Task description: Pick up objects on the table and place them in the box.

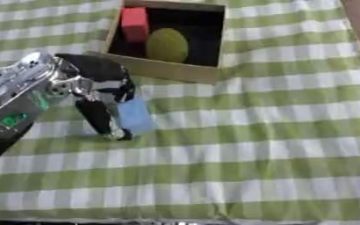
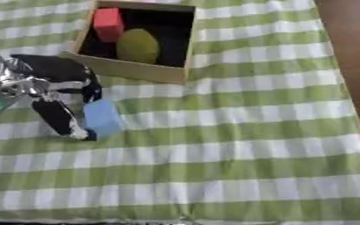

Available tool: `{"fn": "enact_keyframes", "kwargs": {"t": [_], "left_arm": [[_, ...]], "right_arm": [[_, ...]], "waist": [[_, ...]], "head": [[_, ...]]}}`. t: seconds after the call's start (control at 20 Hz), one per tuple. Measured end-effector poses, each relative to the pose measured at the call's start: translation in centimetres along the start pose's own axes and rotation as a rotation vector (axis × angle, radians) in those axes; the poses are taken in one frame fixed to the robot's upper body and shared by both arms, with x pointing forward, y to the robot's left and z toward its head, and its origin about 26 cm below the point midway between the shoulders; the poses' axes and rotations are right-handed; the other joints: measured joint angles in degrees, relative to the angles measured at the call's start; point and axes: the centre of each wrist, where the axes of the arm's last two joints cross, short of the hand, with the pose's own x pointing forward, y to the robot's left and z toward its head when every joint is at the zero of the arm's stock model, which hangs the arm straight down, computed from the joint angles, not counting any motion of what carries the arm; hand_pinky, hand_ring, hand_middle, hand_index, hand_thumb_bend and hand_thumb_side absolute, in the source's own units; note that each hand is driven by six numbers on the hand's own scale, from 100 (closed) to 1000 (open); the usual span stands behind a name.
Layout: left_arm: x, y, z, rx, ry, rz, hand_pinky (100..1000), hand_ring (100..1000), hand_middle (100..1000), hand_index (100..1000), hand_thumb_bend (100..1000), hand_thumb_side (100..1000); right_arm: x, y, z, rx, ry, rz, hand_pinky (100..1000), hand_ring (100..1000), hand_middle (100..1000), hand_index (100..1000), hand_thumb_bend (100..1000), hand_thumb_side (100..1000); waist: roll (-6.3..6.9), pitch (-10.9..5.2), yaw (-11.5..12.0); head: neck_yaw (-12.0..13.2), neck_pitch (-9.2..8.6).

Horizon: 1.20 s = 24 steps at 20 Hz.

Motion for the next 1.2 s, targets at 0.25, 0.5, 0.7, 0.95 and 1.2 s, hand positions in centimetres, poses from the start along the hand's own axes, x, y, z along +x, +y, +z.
{"fn": "enact_keyframes", "kwargs": {"t": [0.25,0.5,0.7,0.95,1.2], "left_arm": [[1.0,1.0,1.3,0.052,-0.051,0.023,662,605,472,622,279,337],[1.7,3.5,6.4,0.214,-0.080,-0.012,682,617,480,634,238,292],[1.0,5.7,10.0,0.346,-0.045,-0.010,692,627,488,642,221,271],[-2.3,9.2,9.2,0.411,0.044,0.053,697,637,496,651,227,282],[-6.5,10.4,4.1,0.388,0.119,0.143,701,646,506,663,235,307]], "right_arm": [[0.0,0.0,0.0,0.001,0.003,0.002,870,893,554,827,100,476],[-0.2,-0.1,0.1,-0.006,0.012,0.008,869,893,553,826,100,474],[-0.2,-0.2,0.2,-0.009,0.013,0.008,869,893,553,826,100,472],[-0.2,-0.1,0.2,-0.006,0.011,0.007,869,893,552,826,100,470],[-0.1,-0.1,0.1,0.001,0.007,0.004,869,894,551,826,100,470]], "waist": [[0.00,0.00,0.0],[0.00,0.00,0.3],[0.00,0.00,0.5],[0.00,0.00,0.3],[0.00,0.00,-0.7]], "head": [[0.0,0.00],[-0.2,0.00],[-0.4,0.00],[0.0,0.00],[0.9,-0.02]]}}
